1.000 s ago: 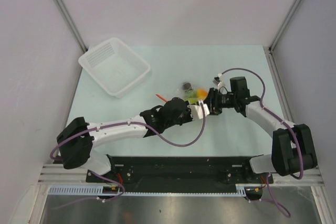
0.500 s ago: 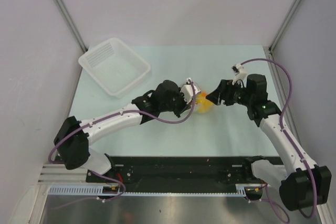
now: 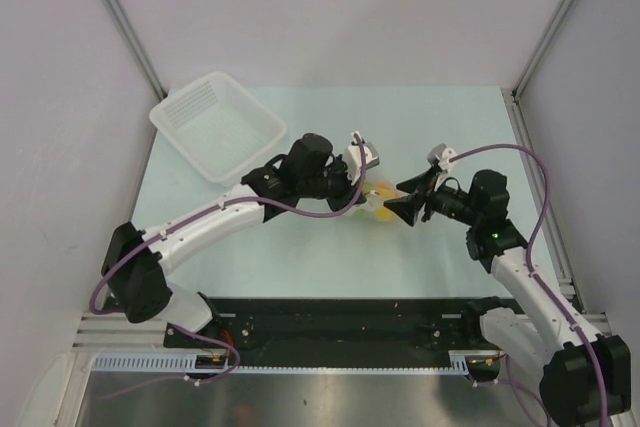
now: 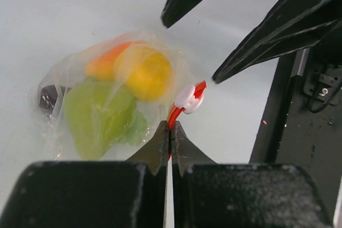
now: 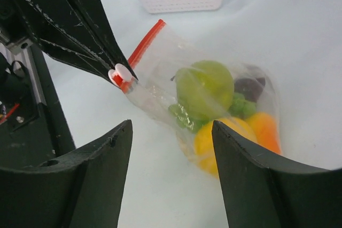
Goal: Open the zip-top bag and remove the fake food
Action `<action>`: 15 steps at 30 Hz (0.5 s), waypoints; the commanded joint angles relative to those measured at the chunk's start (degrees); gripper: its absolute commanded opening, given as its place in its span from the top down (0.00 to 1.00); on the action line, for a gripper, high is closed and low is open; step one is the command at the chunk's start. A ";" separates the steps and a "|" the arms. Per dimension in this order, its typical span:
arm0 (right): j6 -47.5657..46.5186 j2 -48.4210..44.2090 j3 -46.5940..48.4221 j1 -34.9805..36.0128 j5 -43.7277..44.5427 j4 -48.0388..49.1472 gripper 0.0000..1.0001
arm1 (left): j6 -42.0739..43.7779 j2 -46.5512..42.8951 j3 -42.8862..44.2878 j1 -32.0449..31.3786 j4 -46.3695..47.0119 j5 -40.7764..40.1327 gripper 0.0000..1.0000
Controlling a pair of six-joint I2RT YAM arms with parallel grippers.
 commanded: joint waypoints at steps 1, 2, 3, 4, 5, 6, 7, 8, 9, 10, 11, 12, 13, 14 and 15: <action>-9.25 1.81 1.60 6.72 3.75 4.53 0.34 | 0.15 0.37 3.28 0.37 0.03 4.78 1.00; -11.10 2.68 2.04 8.48 4.64 3.91 0.34 | 0.15 0.54 3.28 0.37 -0.06 4.95 1.00; -12.25 3.21 2.22 10.67 5.52 3.39 0.34 | 0.15 0.80 3.37 0.37 -0.23 4.87 1.00; -13.74 3.66 3.00 11.56 7.27 3.03 0.34 | 0.15 0.89 3.54 0.37 -0.58 5.13 1.00; -14.10 4.70 3.18 12.01 7.81 3.03 0.35 | 0.15 0.90 3.54 0.37 -0.50 5.22 1.00; -14.28 5.24 3.27 12.27 8.16 3.29 0.38 | 0.33 0.72 3.54 0.37 -0.50 5.48 1.00; -14.63 5.50 3.10 12.36 8.95 3.64 0.41 | 0.33 0.72 3.54 0.37 -0.58 5.57 1.00; -14.72 5.77 3.01 12.36 9.31 4.08 0.45 | 0.42 0.72 3.54 0.37 -0.58 5.48 1.00; -14.98 6.03 3.01 12.36 9.57 4.17 0.52 | 0.59 0.81 3.54 0.37 -0.67 5.39 1.00; -15.16 6.03 2.92 12.36 9.75 4.34 0.54 | 0.77 0.89 3.63 0.37 -1.02 5.48 1.00; -15.16 5.86 2.66 12.36 9.84 4.78 0.55 | 0.85 1.16 3.72 0.37 -1.20 5.48 1.00; -15.42 5.60 2.48 12.36 9.75 5.31 0.57 | 1.12 1.16 3.63 0.37 -1.46 5.48 1.00; -15.68 5.42 2.31 12.36 9.92 5.49 0.59 | 1.21 1.16 3.63 0.37 -1.55 5.57 1.00; -16.38 5.33 2.13 12.36 10.36 5.32 0.62 | 1.29 1.16 3.54 0.37 -1.64 5.66 1.00; -16.48 5.33 2.13 12.28 10.71 5.49 0.65 | 1.47 1.07 3.63 0.37 -1.73 5.74 1.00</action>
